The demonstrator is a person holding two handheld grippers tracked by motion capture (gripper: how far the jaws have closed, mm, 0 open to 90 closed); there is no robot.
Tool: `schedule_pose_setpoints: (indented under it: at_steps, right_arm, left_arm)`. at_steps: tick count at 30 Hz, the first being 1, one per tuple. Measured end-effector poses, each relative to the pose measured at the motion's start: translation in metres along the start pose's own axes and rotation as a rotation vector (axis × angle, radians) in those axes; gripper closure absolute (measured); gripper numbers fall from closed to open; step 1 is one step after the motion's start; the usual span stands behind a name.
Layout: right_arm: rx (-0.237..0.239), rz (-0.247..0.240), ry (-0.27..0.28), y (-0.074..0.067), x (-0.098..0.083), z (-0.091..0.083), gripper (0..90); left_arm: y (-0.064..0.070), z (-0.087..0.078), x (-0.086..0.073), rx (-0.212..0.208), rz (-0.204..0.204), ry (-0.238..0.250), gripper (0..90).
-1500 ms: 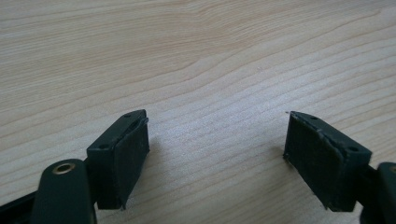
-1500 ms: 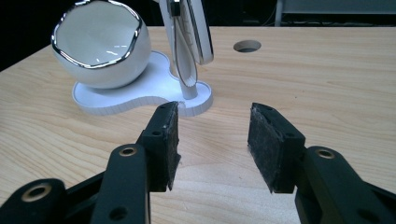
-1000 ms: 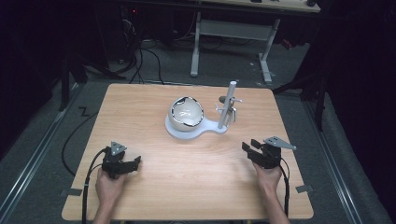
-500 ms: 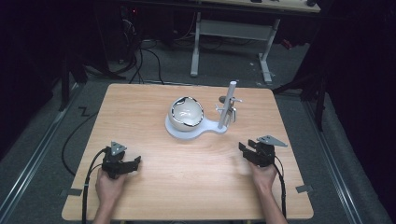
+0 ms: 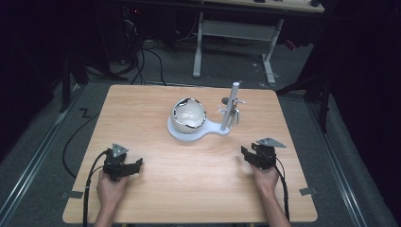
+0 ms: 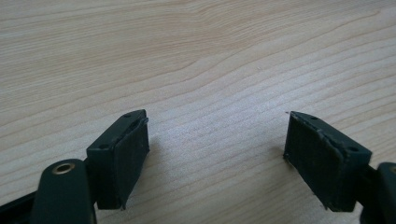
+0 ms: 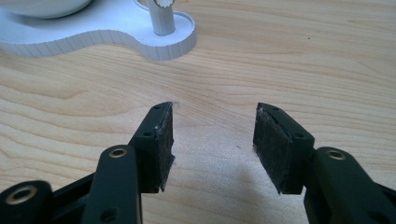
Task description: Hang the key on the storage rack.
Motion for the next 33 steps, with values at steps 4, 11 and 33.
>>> schedule_pose_setpoints:
  at_steps: [4,11,33]
  right_arm:
    - [-0.006,-0.007,-0.019,-0.001,-0.001,0.003,47.4]
    - [-0.014,-0.033,-0.038,-0.005,-0.003,0.007,47.0]
    - [-0.013,-0.082,-0.099,-0.01,-0.008,0.015,39.7]
  left_arm:
    - [0.0,0.0,0.0,0.0,0.0,0.0,22.3]
    - [0.0,0.0,0.0,0.0,0.0,0.0,22.3]
    - [0.0,0.0,0.0,0.0,-0.001,0.0,22.4]
Point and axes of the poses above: each handheld gripper's, and its own axes: z roughly forward along the jaws, x roughly out of its top, y roughly to its right, the point moved 1 cm from there along z, roughly forward along the jaws, and after that the axes turned 4 degrees about y, right-handed, at the moved point
